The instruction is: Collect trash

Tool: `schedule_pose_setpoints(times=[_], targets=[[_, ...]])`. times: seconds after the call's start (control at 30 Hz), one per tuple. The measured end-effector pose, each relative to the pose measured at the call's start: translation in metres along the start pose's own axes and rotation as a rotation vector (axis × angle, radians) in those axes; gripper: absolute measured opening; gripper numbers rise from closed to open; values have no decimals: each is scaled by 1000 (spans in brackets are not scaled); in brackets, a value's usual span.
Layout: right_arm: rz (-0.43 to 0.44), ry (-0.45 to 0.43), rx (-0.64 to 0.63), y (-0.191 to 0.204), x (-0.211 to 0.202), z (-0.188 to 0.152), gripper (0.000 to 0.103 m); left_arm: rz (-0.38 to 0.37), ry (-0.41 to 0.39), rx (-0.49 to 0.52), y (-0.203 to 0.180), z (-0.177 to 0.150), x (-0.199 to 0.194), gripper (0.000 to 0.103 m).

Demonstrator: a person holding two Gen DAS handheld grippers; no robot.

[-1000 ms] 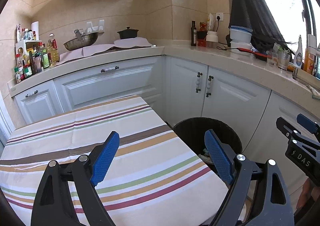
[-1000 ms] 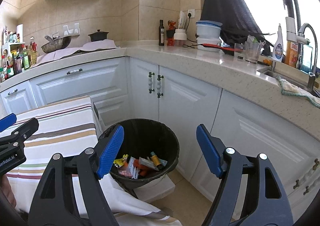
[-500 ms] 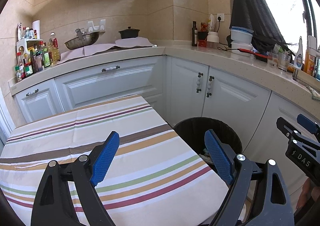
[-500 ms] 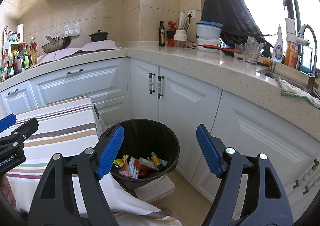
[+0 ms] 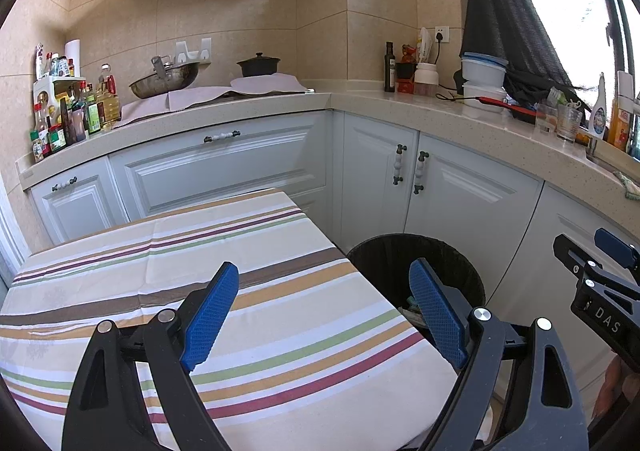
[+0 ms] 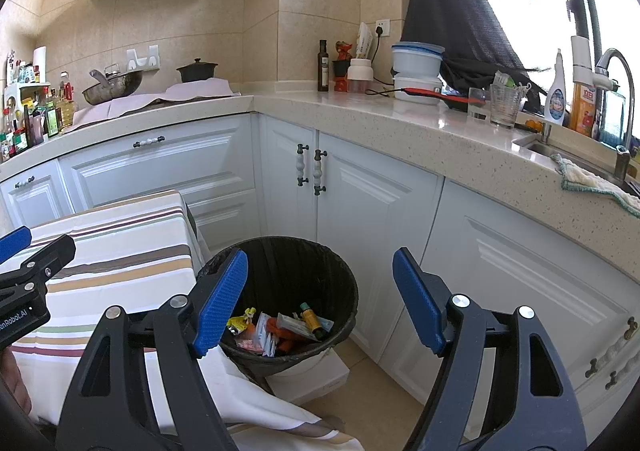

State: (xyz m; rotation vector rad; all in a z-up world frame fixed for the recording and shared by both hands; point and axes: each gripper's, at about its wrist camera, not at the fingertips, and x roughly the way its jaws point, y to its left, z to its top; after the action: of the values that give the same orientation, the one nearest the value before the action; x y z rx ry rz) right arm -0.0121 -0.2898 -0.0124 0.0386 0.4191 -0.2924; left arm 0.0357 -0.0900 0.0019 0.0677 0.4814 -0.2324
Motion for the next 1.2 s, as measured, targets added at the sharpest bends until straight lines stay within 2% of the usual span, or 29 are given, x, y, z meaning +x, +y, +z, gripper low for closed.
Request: schedule_pose_setpoints(times=[1.2], targets=[[2,8,-1,0,2,0,73,6,8,-2,0,-3,6,84]])
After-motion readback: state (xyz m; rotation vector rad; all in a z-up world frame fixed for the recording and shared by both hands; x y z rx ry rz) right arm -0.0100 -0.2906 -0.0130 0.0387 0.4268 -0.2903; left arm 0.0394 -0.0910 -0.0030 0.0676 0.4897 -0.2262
